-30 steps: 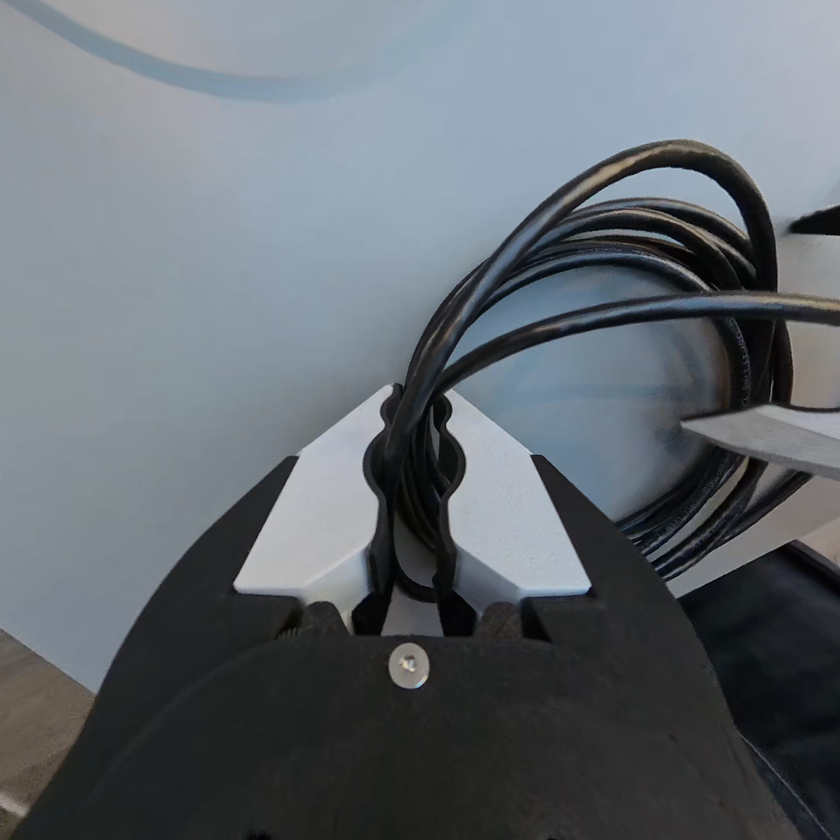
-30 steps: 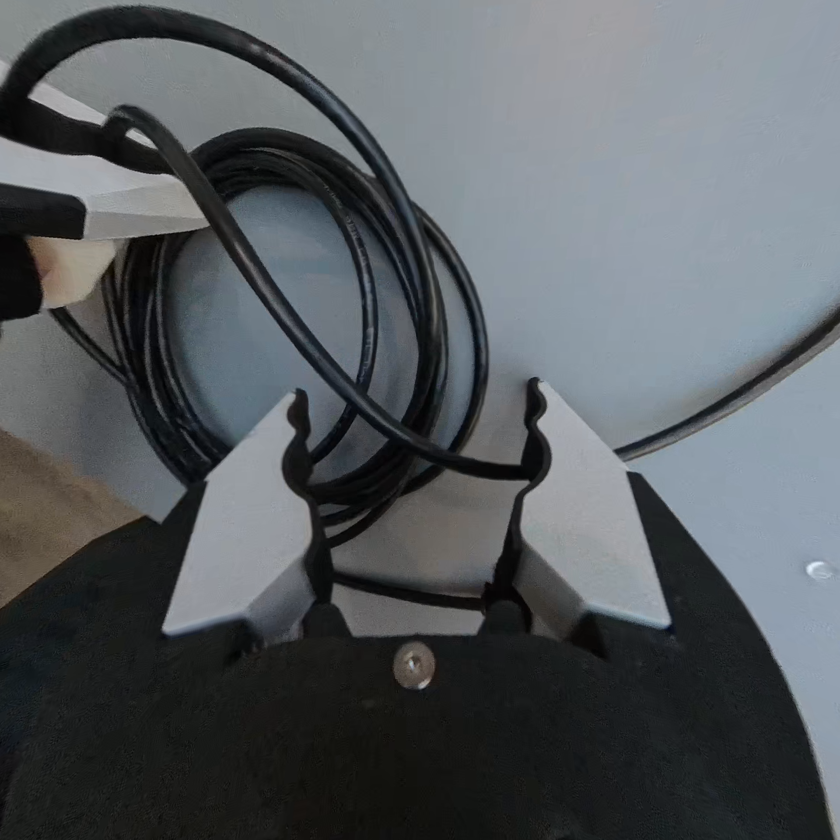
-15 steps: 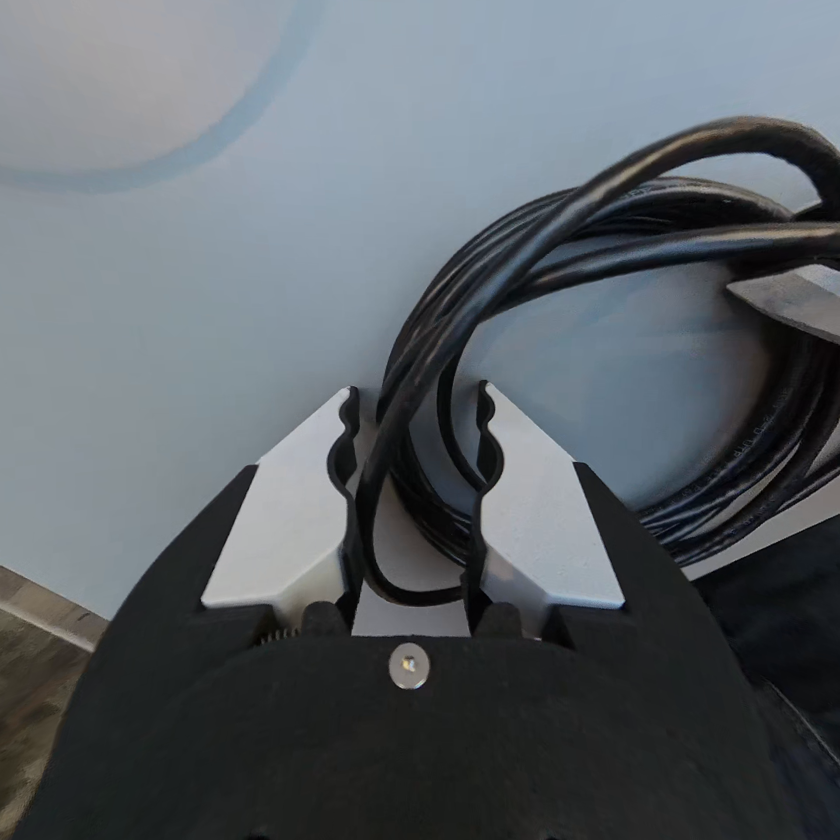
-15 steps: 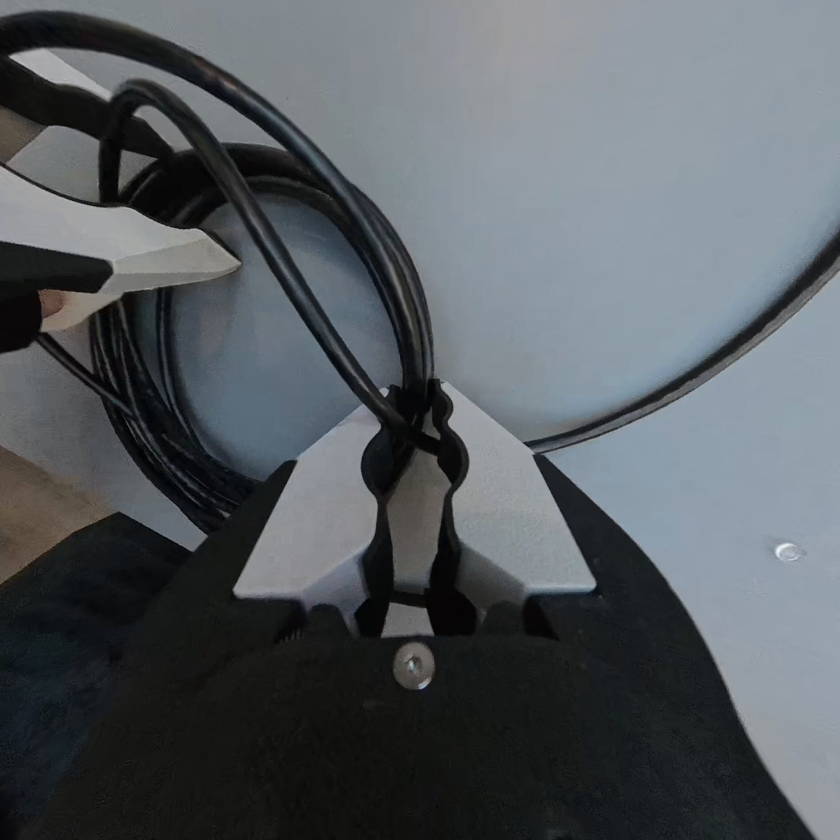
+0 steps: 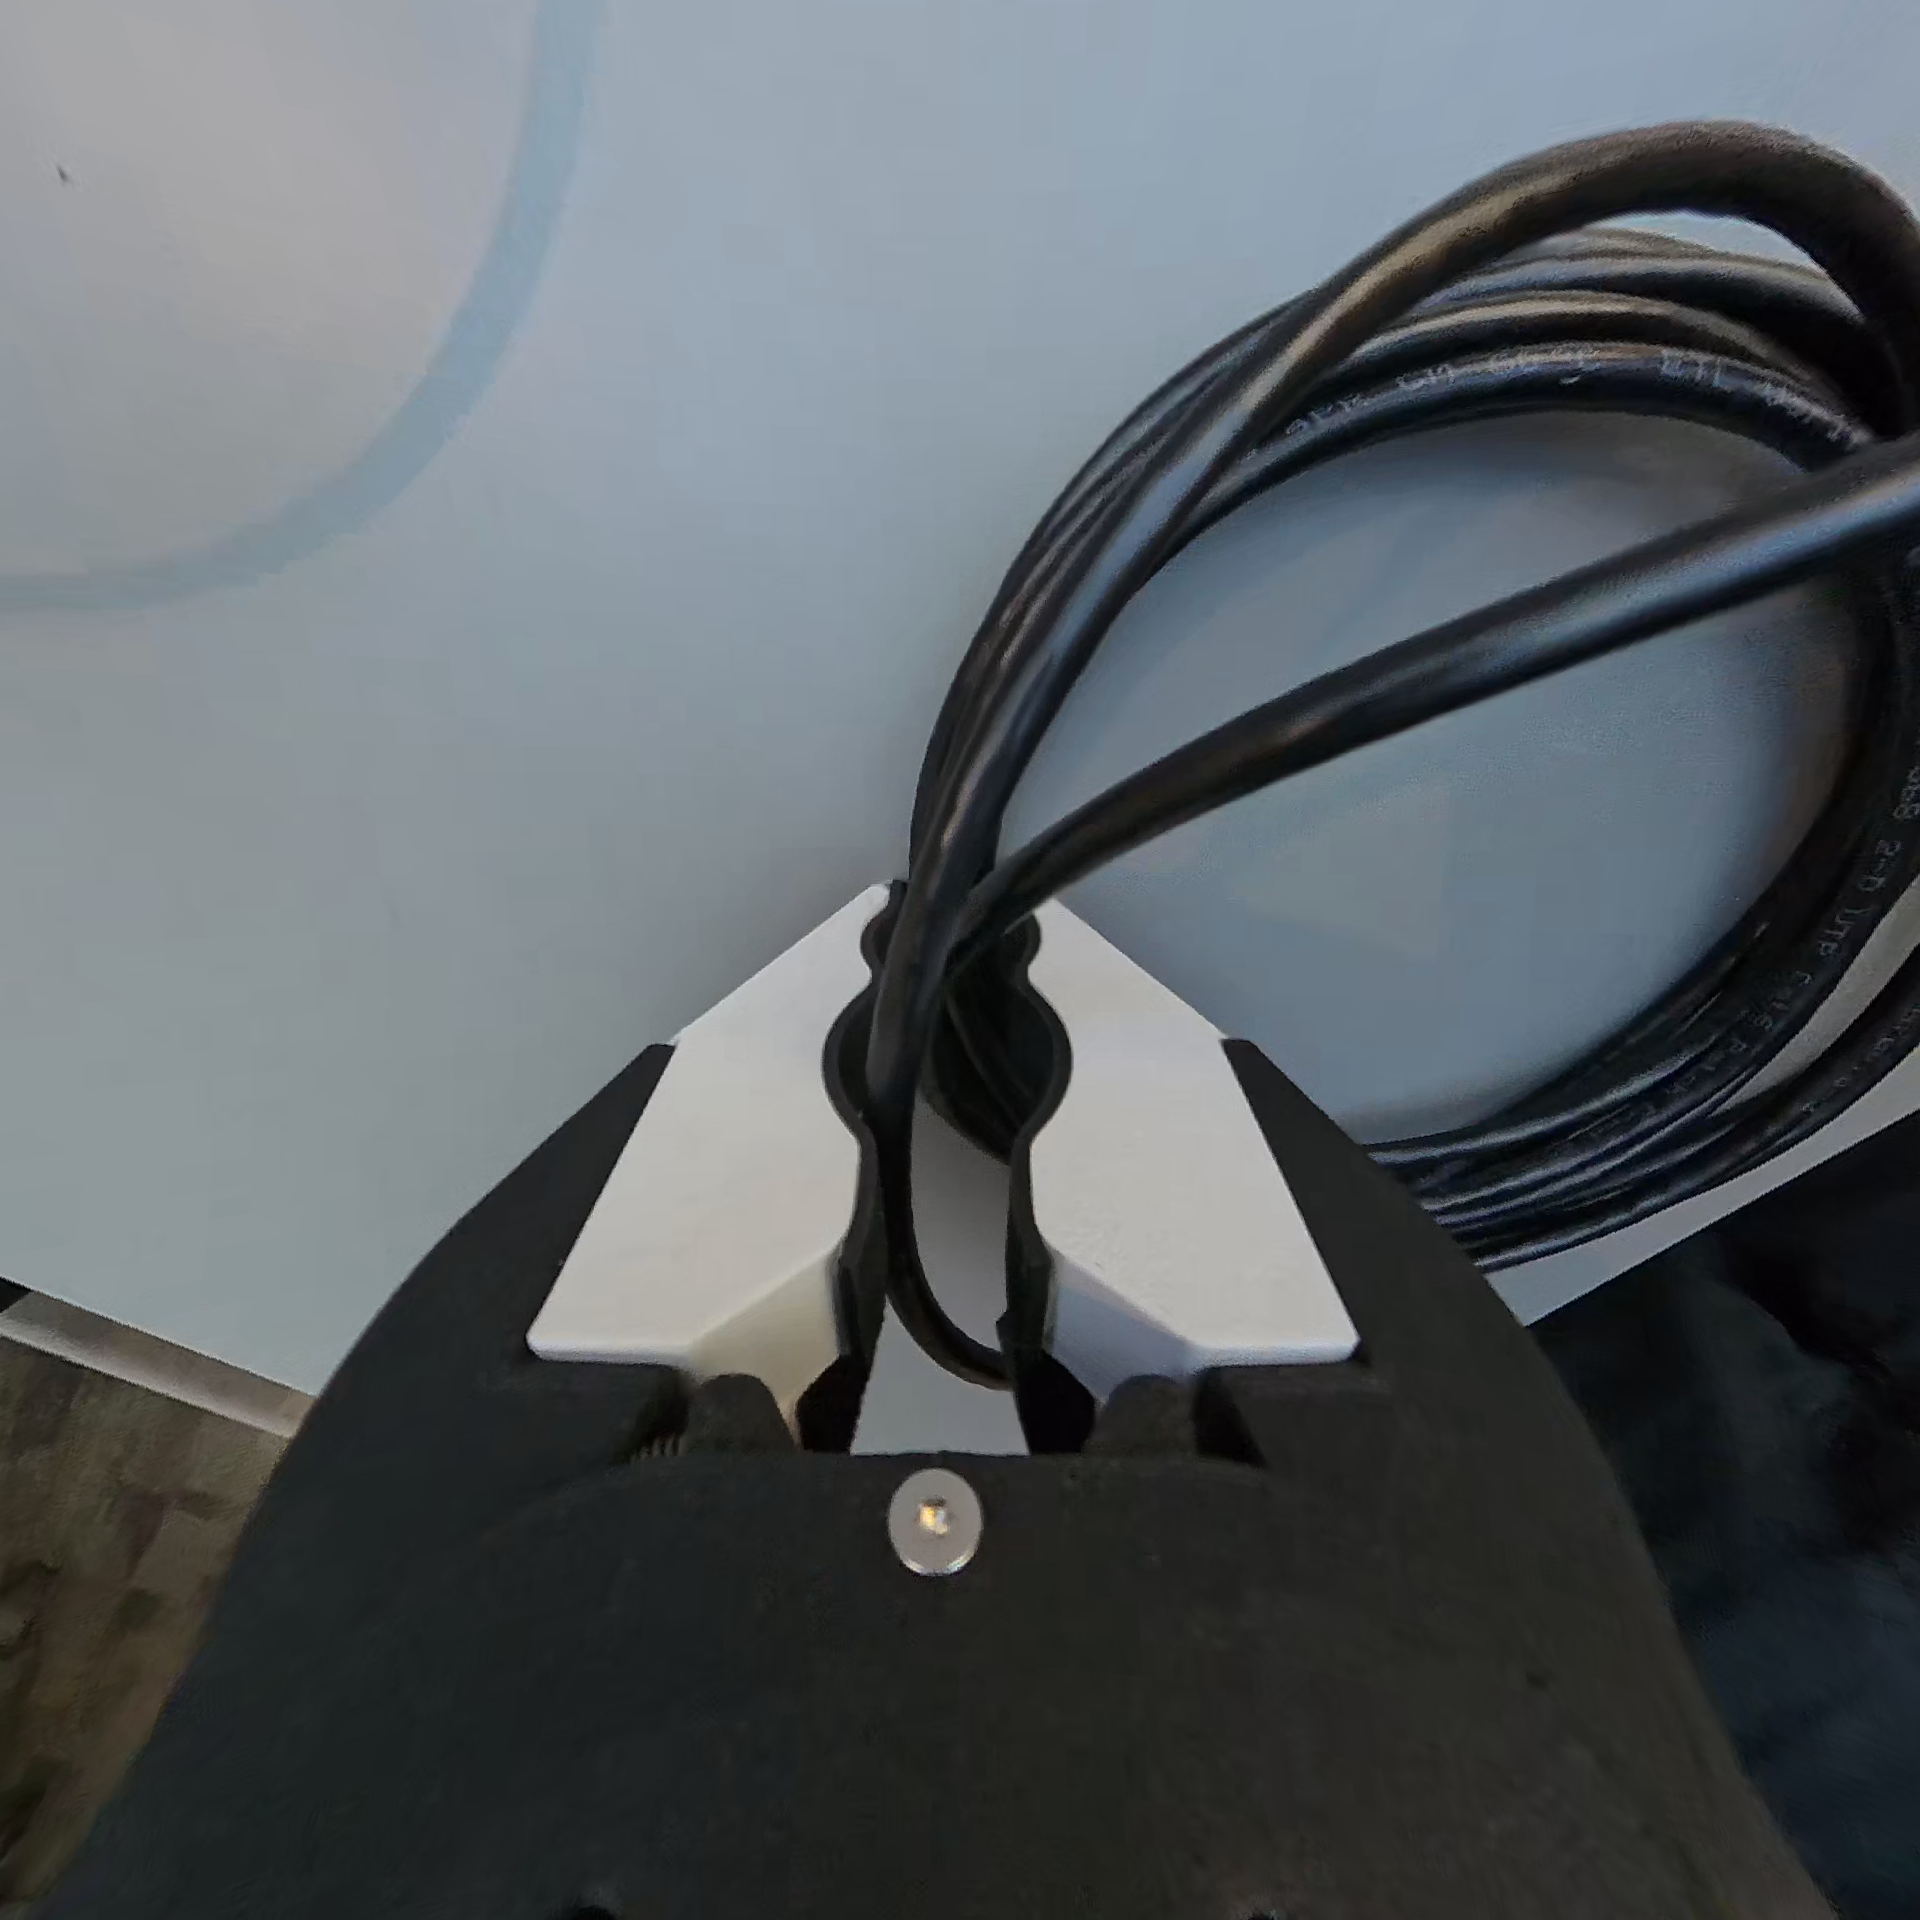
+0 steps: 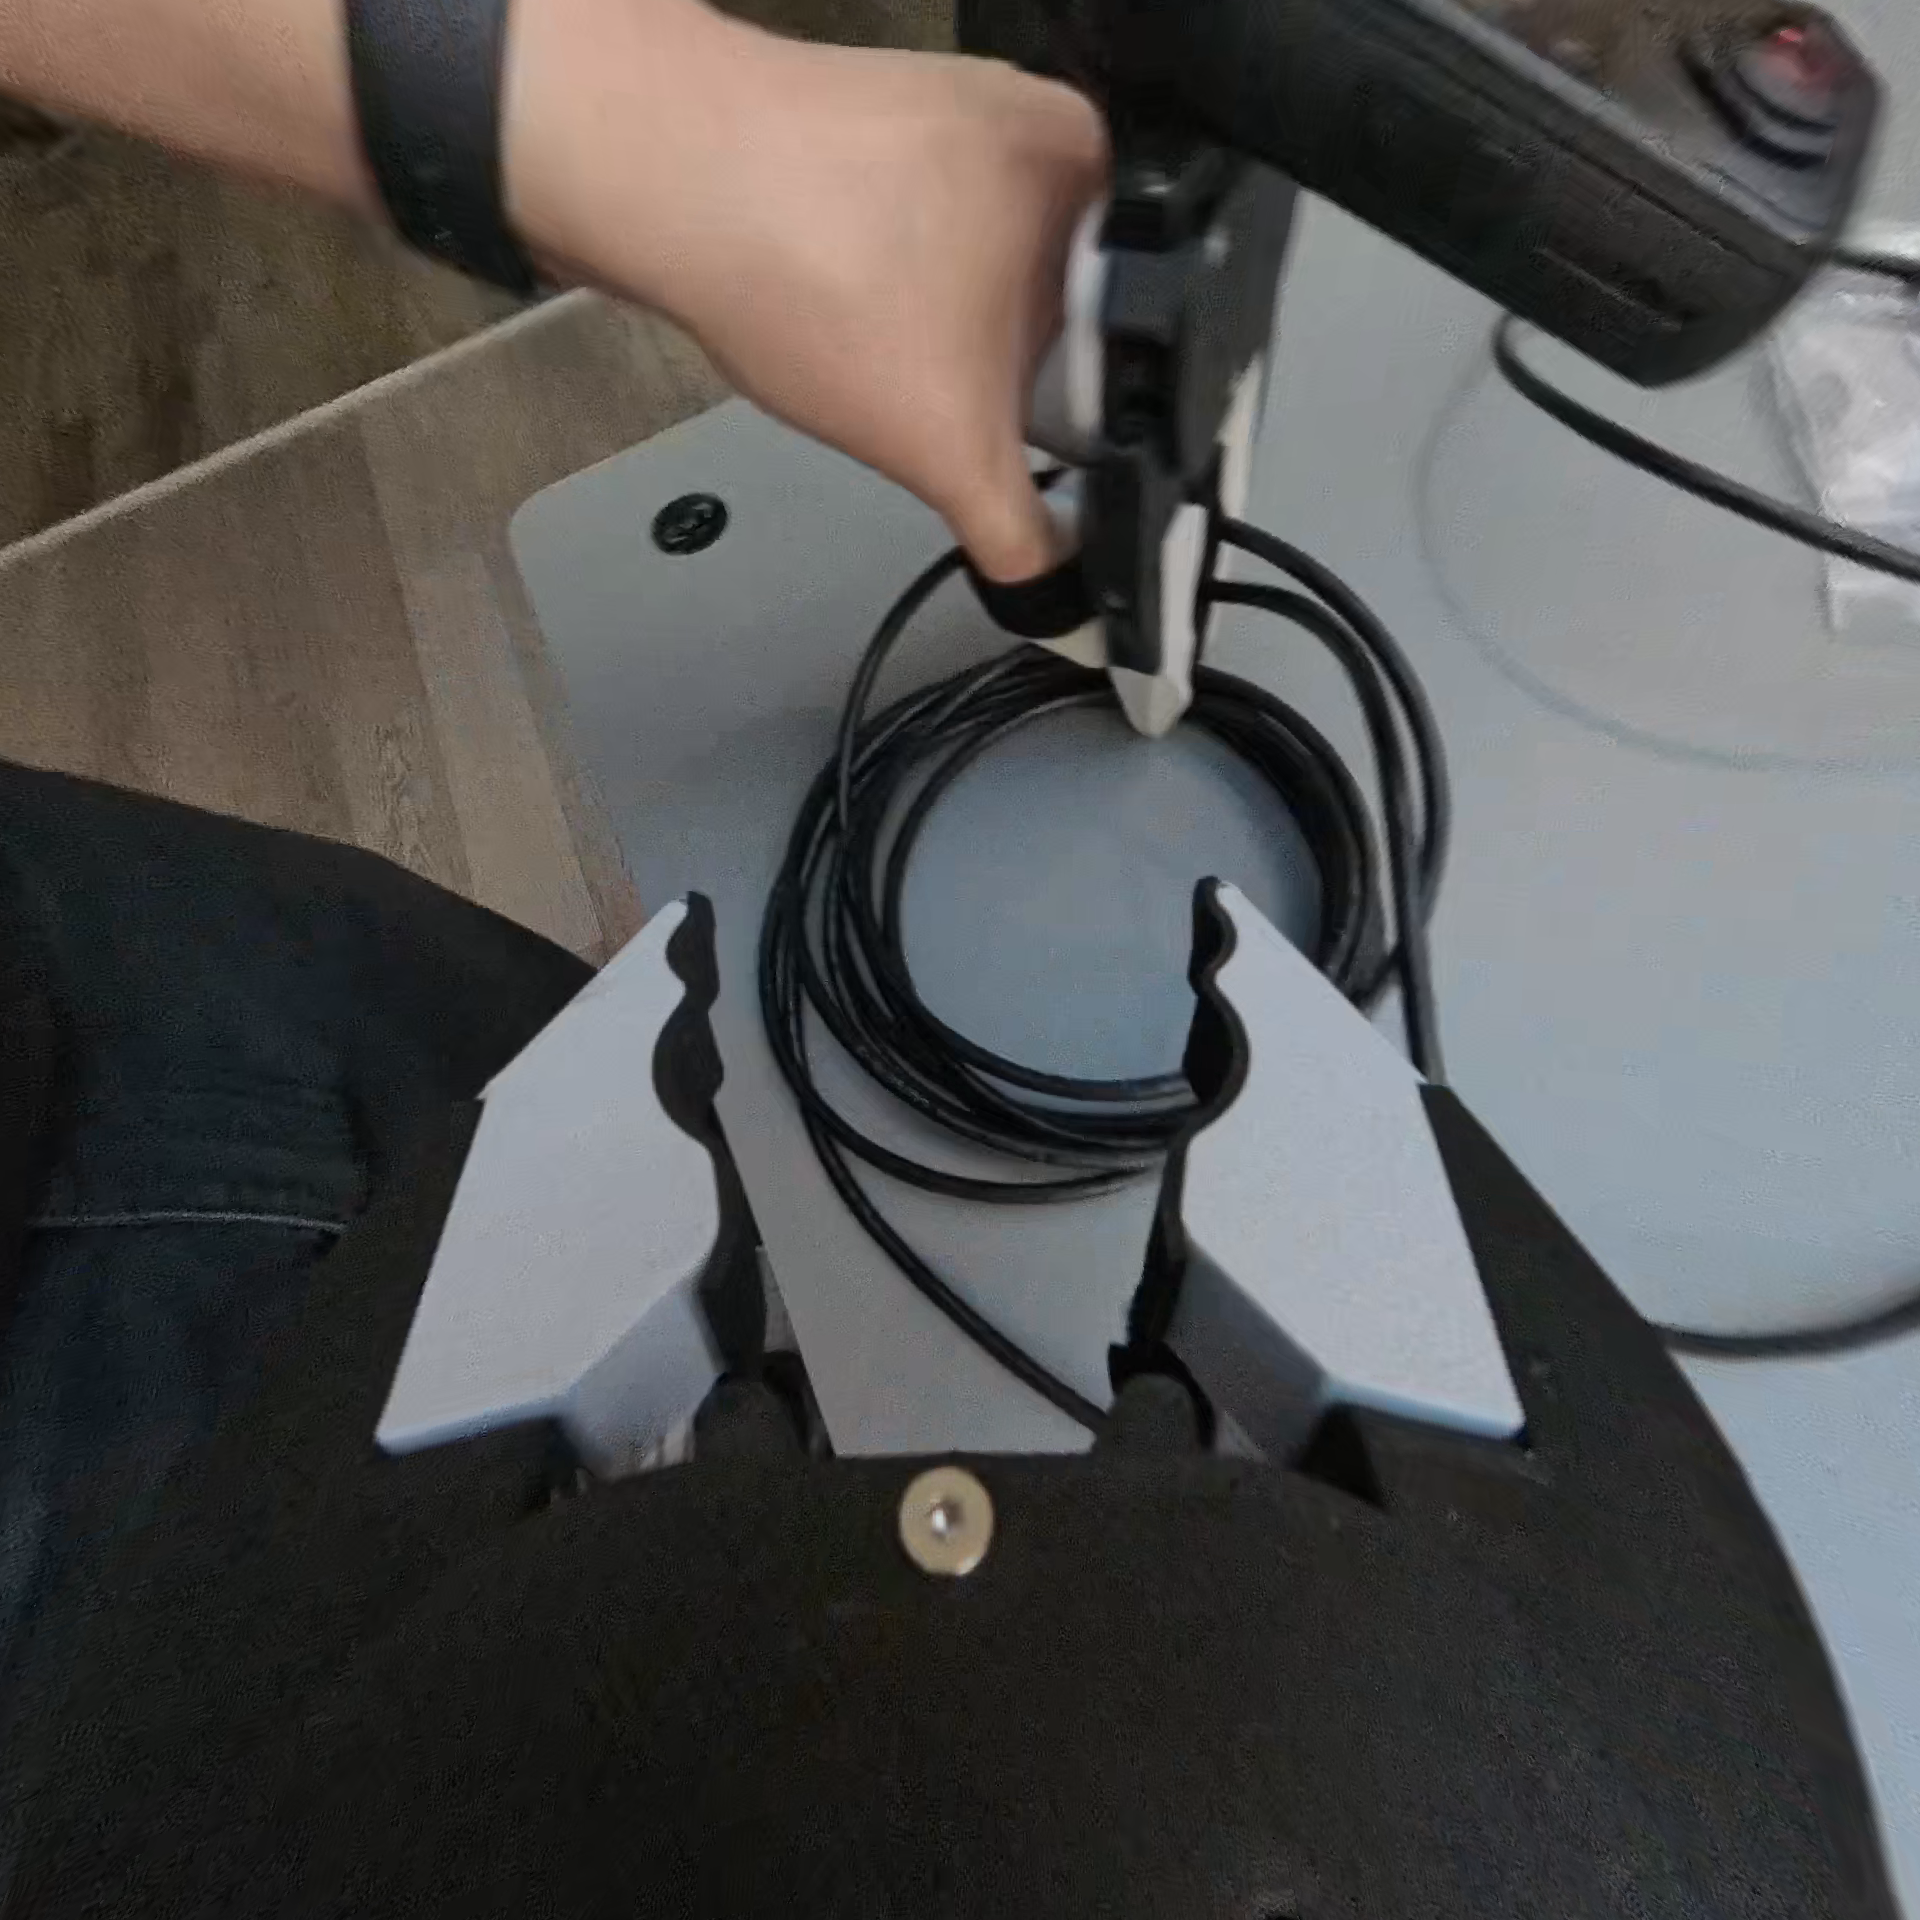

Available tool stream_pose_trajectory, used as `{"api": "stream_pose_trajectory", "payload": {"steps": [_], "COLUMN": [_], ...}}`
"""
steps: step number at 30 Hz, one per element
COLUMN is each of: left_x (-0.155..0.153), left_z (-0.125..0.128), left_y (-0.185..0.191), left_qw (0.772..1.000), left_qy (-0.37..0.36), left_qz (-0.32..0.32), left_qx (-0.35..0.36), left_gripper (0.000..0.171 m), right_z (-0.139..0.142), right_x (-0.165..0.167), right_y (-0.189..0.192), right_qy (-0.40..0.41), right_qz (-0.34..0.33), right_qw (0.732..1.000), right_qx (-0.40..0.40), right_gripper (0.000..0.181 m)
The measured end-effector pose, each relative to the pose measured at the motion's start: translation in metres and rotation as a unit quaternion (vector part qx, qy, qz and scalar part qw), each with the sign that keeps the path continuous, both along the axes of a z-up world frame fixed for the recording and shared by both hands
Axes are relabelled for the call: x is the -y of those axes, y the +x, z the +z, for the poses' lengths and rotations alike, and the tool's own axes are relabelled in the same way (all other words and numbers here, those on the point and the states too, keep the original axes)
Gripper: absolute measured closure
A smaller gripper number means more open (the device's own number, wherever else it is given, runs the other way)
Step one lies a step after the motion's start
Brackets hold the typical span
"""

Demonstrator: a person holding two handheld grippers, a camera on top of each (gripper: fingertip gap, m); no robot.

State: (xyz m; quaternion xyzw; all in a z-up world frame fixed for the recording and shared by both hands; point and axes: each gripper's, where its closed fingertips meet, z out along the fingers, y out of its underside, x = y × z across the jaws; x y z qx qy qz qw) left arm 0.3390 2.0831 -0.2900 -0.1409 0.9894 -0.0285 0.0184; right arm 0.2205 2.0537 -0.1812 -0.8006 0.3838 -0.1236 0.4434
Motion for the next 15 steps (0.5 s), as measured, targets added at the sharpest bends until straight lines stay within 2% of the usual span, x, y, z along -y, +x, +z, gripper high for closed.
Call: {"api": "stream_pose_trajectory", "payload": {"steps": [1,2,3,5,7,9,12,15], "left_x": [-0.001,-0.003,-0.004,-0.004,-0.006,-0.014,-0.044,-0.075], "left_z": [0.0,0.0,0.0,0.007,0.024,0.047,0.077,0.095], "left_y": [-0.001,-0.003,-0.004,-0.01,-0.006,-0.005,-0.01,-0.03], "left_qw": [1.0,1.0,1.0,0.996,0.988,0.977,0.966,0.953], "left_qy": [0.0,0.0,-0.006,-0.042,-0.096,-0.147,-0.192,-0.236], "left_qz": [-0.003,-0.003,0.007,0.045,0.094,0.126,0.156,0.171], "left_qx": [-0.003,-0.012,-0.021,-0.064,-0.079,-0.085,-0.074,-0.085], "left_gripper": [0.153,0.145,0.132,0.118,0.103,0.103,0.102,0.107], "right_z": [-0.007,-0.027,-0.054,-0.091,-0.11,-0.108,-0.107,-0.106], "right_x": [-0.023,-0.04,-0.05,-0.058,-0.052,-0.06,-0.064,-0.073], "right_y": [-0.009,-0.018,-0.025,-0.03,-0.026,-0.031,-0.041,-0.054], "right_qy": [-0.016,-0.051,-0.094,-0.145,-0.198,-0.197,-0.216,-0.241], "right_qz": [0.054,0.1,0.128,0.144,0.115,0.124,0.129,0.147], "right_qw": [0.998,0.994,0.987,0.976,0.97,0.97,0.966,0.959], "right_qx": [0.013,-0.002,-0.033,-0.078,-0.087,-0.072,-0.055,-0.035], "right_gripper": [0.084,0.079,0.069,0.067,0.08,0.096,0.119,0.153]}}
